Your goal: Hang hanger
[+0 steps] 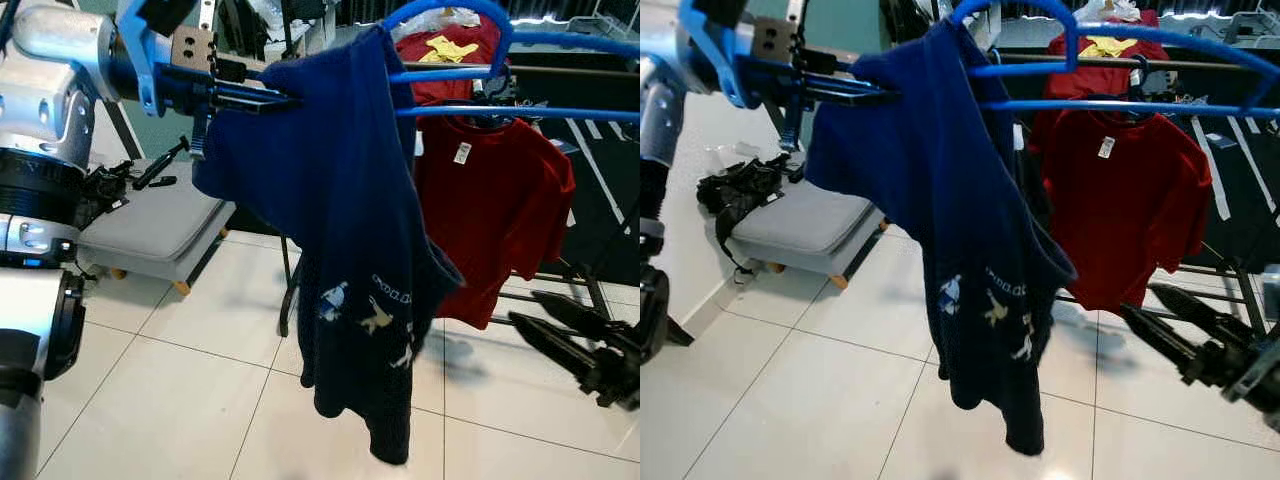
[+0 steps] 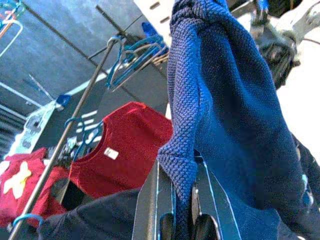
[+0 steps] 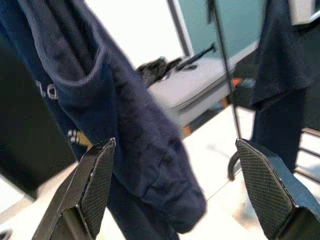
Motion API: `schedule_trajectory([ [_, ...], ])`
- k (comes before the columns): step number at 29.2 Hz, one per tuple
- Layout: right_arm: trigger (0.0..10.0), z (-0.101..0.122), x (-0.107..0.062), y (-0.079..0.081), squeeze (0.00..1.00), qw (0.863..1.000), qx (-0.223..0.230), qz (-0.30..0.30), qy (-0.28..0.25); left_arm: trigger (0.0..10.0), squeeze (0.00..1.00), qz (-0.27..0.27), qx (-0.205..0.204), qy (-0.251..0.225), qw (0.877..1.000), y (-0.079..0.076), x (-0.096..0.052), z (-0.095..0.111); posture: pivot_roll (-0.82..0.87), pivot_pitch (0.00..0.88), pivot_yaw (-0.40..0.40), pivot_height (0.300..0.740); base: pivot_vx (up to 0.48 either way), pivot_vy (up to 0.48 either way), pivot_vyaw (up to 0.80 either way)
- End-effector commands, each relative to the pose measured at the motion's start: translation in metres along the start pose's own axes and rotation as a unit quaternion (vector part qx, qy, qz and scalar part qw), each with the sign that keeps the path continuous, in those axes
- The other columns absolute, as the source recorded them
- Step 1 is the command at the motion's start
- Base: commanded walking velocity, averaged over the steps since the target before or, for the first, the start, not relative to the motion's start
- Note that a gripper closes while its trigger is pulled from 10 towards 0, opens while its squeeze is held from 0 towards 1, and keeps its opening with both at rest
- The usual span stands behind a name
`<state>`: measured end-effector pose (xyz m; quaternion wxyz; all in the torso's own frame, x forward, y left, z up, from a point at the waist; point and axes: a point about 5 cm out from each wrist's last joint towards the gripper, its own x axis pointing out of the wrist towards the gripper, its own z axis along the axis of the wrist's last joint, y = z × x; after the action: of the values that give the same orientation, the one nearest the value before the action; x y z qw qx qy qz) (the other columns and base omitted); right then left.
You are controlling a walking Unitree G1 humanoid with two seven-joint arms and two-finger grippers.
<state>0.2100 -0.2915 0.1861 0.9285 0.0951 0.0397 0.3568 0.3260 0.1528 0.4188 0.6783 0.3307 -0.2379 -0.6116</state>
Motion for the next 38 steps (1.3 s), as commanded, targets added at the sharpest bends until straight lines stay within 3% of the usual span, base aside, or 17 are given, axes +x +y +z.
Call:
schedule_trajectory([
  [1, 10.0, -0.006, 0.008, 0.009, 0.00, 0.999, 0.004, 0.031, 0.022, 10.0, 0.00, 0.001, 0.021, -0.019, 1.000, 0.003, -0.002, 0.011, 0.01, 0.067, 0.089, 0.740, 0.000, 0.000, 0.00],
  [9, 10.0, -0.002, 0.039, 0.031, 0.00, 0.990, -0.021, 0.130, 0.046, 10.0, 0.00, -0.010, 0.024, -0.032, 0.999, 0.002, 0.003, 0.013, 0.01, 0.069, 0.090, 0.740, 0.000, 0.000, 0.00],
  [17, 10.0, 0.017, 0.064, 0.026, 0.00, 0.989, -0.074, 0.127, 0.016, 10.0, 0.00, -0.022, 0.025, -0.039, 0.999, 0.000, 0.006, 0.015, 0.02, 0.068, 0.086, 0.740, 0.000, 0.000, 0.00],
  [25, 10.0, 0.025, 0.072, 0.025, 0.00, 0.988, -0.089, 0.126, 0.003, 10.0, 0.00, -0.026, 0.025, -0.041, 0.999, -0.001, 0.007, 0.015, 0.02, 0.068, 0.084, 0.740, 0.000, 0.000, 0.00],
  [26, 5.5, 0.028, 0.075, 0.026, 0.00, 0.988, -0.092, 0.127, -0.003, 10.0, 0.00, -0.027, 0.024, -0.042, 0.998, -0.001, 0.007, 0.015, 0.02, 0.068, 0.084, 0.740, 0.000, 0.000, 0.00],
  [27, 0.0, 0.030, 0.076, 0.026, 0.00, 0.988, -0.093, 0.126, -0.007, 10.0, 0.00, -0.027, 0.024, -0.042, 0.998, -0.001, 0.007, 0.015, 0.02, 0.068, 0.084, 0.740, 0.000, 0.000, 0.00],
  [38, 0.0, 0.031, 0.075, 0.026, 0.00, 0.986, -0.098, 0.135, -0.002, 10.0, 0.00, -0.023, 0.026, -0.045, 0.998, -0.001, 0.007, 0.015, 0.02, 0.067, 0.084, 0.740, 0.000, 0.000, 0.00],
])
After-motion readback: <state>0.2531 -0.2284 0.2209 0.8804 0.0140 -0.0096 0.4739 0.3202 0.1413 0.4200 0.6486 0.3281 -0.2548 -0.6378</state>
